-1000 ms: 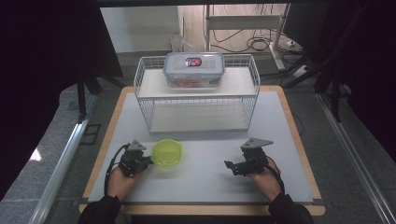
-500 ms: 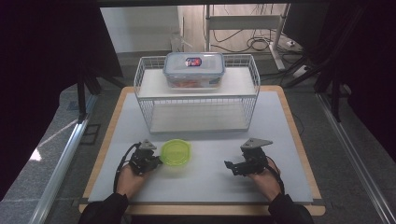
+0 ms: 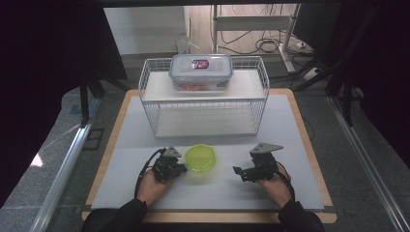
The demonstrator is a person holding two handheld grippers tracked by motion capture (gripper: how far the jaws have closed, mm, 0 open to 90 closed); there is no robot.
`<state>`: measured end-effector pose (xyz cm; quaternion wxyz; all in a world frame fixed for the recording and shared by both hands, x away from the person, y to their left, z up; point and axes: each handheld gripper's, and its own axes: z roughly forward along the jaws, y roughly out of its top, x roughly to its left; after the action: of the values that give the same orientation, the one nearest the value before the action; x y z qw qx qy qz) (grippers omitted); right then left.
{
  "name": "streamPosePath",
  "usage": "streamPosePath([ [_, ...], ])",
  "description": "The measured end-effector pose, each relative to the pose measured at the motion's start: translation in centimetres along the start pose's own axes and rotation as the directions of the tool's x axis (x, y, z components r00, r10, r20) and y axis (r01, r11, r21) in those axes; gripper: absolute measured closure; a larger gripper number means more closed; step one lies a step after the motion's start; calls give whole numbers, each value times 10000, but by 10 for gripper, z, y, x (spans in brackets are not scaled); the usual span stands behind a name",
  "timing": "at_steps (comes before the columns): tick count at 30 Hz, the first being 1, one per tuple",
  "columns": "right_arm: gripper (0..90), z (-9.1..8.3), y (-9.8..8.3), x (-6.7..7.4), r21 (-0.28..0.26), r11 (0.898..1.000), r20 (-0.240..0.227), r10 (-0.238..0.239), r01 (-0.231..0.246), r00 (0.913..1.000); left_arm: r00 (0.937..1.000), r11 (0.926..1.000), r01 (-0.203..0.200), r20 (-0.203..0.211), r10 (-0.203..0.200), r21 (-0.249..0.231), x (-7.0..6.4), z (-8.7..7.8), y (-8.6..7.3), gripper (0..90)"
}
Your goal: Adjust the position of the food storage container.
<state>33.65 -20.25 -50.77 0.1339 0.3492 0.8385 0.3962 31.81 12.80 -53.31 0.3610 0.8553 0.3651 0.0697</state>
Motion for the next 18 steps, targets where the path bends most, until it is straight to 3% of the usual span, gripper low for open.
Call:
streamPosePath([
  [8, 81, 0, 0, -1, 26, 10000, 7, 24, -24, 10000, 9989, 9994, -341, 324, 344, -79, -16, 9, 10, 894],
  [15, 81, -1, -1, -2, 7, 10000, 32, 77, -77, 10000, 9998, 9995, -204, 48, 206, -258, -12, -4, 6, 824],
  [18, 81, -2, 0, -2, 2, 10000, 28, 83, -83, 10000, 9991, 9987, -365, -236, 357, -368, -11, -13, 3, 750],
])
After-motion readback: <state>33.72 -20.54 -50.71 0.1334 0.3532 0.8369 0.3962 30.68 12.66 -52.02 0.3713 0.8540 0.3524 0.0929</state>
